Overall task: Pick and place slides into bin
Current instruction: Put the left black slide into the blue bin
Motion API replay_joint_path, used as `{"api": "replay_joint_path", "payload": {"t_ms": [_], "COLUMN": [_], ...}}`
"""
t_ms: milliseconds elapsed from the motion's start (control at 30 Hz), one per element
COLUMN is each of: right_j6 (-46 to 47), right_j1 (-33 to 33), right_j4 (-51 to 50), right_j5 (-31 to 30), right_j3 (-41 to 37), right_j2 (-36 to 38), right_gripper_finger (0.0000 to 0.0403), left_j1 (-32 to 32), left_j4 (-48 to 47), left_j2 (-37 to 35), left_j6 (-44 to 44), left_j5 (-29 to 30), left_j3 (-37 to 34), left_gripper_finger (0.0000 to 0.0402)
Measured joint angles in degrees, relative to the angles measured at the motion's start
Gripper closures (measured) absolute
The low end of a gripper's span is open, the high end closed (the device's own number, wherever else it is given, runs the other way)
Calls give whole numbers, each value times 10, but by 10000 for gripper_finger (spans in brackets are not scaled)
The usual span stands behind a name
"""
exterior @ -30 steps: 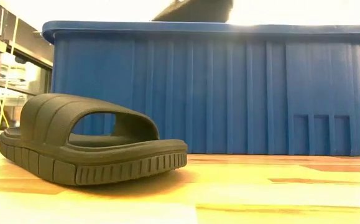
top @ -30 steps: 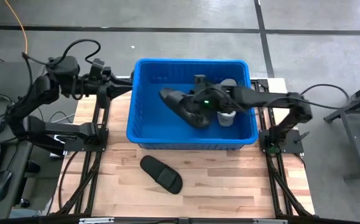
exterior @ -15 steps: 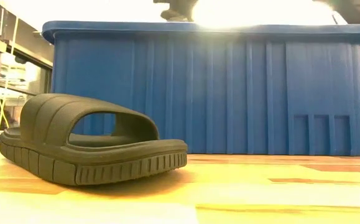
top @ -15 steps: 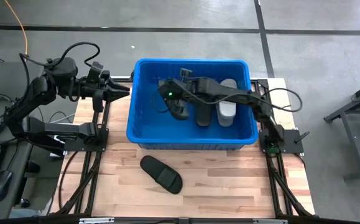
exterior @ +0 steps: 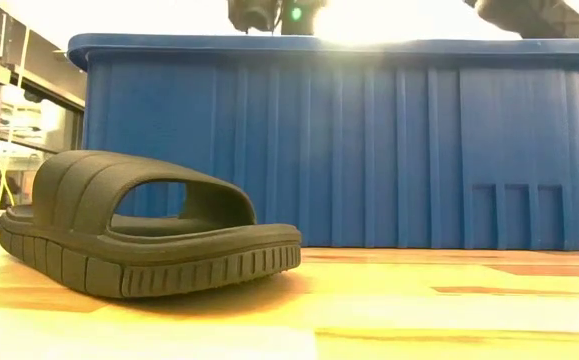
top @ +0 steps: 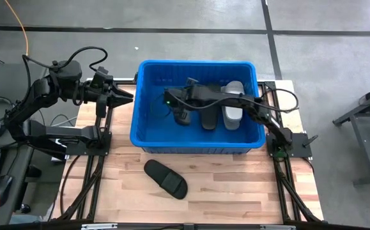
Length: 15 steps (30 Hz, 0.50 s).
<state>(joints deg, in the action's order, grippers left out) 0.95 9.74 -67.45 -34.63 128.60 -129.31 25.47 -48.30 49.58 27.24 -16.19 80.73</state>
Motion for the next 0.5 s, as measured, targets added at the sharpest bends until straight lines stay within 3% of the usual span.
{"api": "replay_joint_path", "payload": {"t_ms": [500], "right_j6": [43], "right_j1": [29], "right_j4": [-36], "right_j5": [-5], "right_j3": [-1], "right_j2": [-66], "right_gripper_finger": [403], "left_j1": [0], "left_j4": [0], "left_j2": [0], "left_j6": [-7], "left_j5": [-19], "left_j3": [0], "left_gripper_finger": [286]}}
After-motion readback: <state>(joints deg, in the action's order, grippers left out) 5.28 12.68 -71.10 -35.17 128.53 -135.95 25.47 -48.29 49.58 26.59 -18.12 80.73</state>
